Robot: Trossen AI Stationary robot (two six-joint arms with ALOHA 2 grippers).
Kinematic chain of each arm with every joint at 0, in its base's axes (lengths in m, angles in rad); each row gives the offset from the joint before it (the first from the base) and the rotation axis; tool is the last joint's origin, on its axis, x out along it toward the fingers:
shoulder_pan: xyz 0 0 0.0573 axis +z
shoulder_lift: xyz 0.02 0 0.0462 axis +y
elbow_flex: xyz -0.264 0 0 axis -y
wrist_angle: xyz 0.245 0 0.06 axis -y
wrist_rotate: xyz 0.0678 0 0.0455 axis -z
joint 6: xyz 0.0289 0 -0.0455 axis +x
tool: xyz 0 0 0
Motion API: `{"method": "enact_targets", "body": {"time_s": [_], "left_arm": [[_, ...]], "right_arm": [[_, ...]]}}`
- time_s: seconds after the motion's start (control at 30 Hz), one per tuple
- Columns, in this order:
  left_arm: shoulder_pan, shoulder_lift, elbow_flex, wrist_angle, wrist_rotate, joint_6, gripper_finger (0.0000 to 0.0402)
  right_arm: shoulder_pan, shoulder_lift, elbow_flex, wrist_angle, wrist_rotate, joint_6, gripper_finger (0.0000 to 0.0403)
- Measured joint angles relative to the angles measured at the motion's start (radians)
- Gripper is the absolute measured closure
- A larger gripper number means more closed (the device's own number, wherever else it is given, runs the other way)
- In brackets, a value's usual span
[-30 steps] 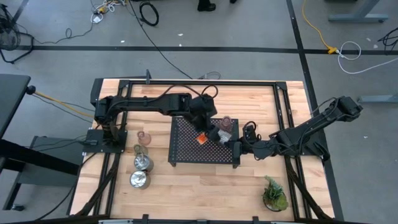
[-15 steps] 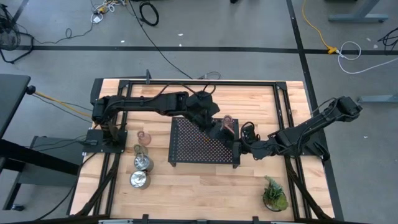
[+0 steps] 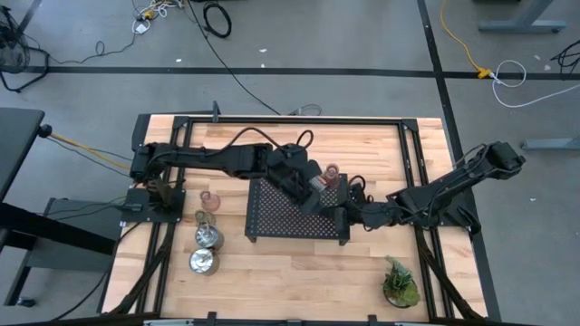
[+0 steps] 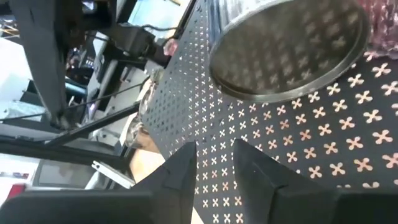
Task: Pick & Place candle stick holders
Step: Put the silver scented candle on the shelf
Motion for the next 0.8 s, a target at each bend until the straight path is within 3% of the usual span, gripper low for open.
{"method": "enact_targets", "body": {"time_s": [0.4, 0.53, 0.67, 0.8], "left_arm": [[0.028, -0.02, 0.0, -0.045, 0.0, 0.036, 0.0106], [0.074, -0.068, 0.0, -0.147, -0.063, 0.08, 0.0106], [0.124, -0.12, 0.0, -0.309, -0.192, 0.109, 0.0106], [0.179, -0.126, -0.002, -0.478, -0.234, 0.128, 0.0106]], "right_arm": [[0.023, 0.002, 0.0, -0.002, -0.019, -0.003, 0.0298], [0.022, 0.002, 0.0, -0.002, -0.014, 0.001, 0.0298], [0.023, 0.002, 0.0, 0.006, 0.008, 0.01, 0.0298], [0.022, 0.002, -0.001, 0.075, 0.01, -0.031, 0.0298]]}}
